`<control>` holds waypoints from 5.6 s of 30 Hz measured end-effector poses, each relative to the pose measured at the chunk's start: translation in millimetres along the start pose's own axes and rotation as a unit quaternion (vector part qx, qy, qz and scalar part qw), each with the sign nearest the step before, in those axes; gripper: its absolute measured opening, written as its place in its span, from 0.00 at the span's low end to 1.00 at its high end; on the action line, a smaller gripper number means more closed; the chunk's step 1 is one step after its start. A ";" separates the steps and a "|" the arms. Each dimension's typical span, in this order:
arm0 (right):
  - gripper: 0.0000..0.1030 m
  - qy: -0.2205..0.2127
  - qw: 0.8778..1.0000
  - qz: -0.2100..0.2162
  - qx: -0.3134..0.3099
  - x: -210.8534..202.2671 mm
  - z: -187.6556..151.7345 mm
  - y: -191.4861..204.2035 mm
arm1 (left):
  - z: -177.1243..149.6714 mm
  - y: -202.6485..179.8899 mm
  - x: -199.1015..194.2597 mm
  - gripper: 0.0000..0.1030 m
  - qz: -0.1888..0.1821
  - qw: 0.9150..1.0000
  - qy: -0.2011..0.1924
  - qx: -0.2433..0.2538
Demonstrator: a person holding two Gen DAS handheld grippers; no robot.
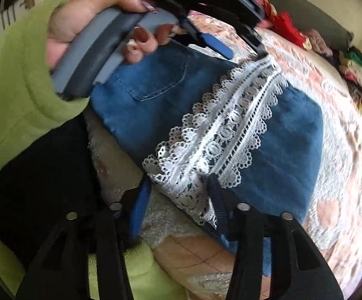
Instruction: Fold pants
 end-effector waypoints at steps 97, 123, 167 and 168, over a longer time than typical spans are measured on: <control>0.37 -0.045 0.980 -0.063 0.186 -43.7 46.7 -135.7 | -95.6 -60.6 -6.2 0.26 0.034 0.984 0.081 0.152; 0.38 -0.017 0.979 -0.037 0.197 47.5 39.7 -180.9 | -94.5 -57.8 14.8 0.32 0.072 0.985 0.081 0.132; 0.91 -0.101 0.989 0.110 -0.009 8.2 201.8 -42.7 | -71.8 29.2 -196.5 0.91 0.322 0.937 -0.131 0.012; 0.91 -0.093 0.989 0.115 -0.012 13.7 204.9 -39.4 | -71.9 34.9 -197.0 0.91 0.334 0.934 -0.126 0.009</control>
Point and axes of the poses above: each gripper's, at about its wrist camera, not at the fingertips, and x roughly the way its jaws point, y to its left, z to its top, the point moved 1 cm from there along x, roughly the way its jaws point, and after that the axes turned 2 degrees about y, right-handed, at the moved point
